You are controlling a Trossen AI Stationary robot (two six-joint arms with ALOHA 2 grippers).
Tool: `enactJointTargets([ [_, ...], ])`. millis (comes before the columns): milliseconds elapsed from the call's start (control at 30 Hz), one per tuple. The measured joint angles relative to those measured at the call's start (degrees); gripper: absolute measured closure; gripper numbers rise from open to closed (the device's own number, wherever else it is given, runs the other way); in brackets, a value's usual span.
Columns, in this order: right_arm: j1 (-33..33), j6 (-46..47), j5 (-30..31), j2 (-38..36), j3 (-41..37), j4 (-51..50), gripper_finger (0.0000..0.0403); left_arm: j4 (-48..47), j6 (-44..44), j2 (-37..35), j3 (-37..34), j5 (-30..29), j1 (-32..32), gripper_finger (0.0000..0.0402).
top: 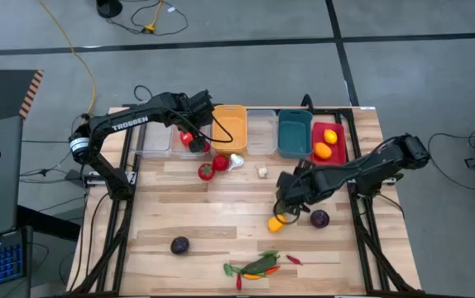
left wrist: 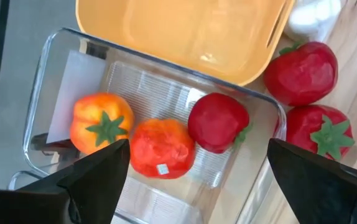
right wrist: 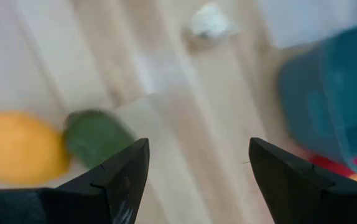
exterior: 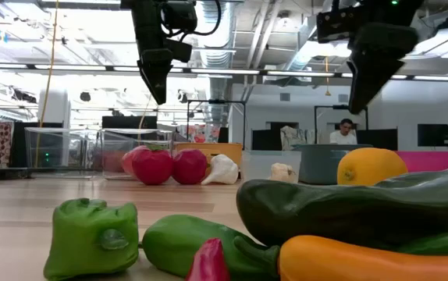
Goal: Sort produce into baskets
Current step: Put the lime into the blue bin
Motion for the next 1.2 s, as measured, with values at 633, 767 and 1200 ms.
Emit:
enactJointTargets([
  [633,3.45,-19.16,-9.46,13.94,0.00,3.62,0.0099,2.45,-1.69,0.00,0.00,0.44,-0.02,0.0035],
  [767,2.39,-19.75,-9.46,15.80,0.00,4.99,0.0099,2.46,-1.69,-0.02,0.00,0.46,-0.02,0.0035],
  [1200,0.54,-22.08,-10.84,16.00,-0.07,7.91,0.0154,2.49,-1.67,-0.02,0.00,0.50,-0.02,0.0035],
])
